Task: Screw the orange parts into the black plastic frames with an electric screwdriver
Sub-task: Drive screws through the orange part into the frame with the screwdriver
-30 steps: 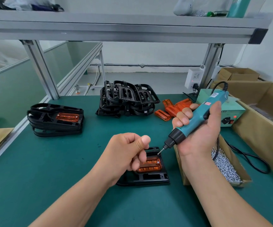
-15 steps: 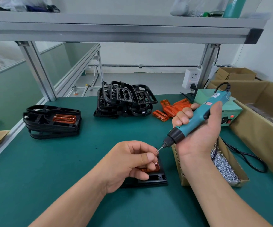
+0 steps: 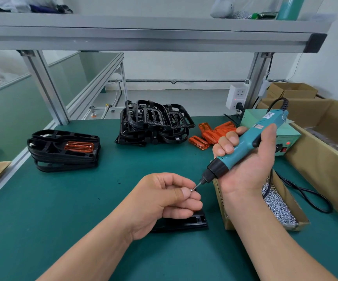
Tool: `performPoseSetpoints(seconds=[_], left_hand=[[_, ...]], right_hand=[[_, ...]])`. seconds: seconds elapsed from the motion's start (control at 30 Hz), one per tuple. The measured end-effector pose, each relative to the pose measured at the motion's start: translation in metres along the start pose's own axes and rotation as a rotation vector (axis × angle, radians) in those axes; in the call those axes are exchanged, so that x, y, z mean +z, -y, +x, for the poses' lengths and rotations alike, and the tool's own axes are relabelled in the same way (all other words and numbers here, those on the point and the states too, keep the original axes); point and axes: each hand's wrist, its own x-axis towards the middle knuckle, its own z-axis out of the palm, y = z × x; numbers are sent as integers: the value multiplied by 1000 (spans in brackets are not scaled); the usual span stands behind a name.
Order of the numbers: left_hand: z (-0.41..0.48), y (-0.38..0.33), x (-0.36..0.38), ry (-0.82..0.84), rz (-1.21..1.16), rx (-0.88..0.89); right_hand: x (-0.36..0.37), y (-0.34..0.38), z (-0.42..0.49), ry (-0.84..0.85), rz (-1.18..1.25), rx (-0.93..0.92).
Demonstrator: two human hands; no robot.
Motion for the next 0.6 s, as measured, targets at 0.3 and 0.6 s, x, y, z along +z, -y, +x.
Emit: performPoseSetpoints(seconds=[0.3, 0.6], left_hand=[[0, 0, -2, 4, 16, 2], [1, 3, -1, 2, -10, 3]], right_hand=[[1, 0, -1, 10, -11, -3], [3, 0, -3, 8, -16, -3]])
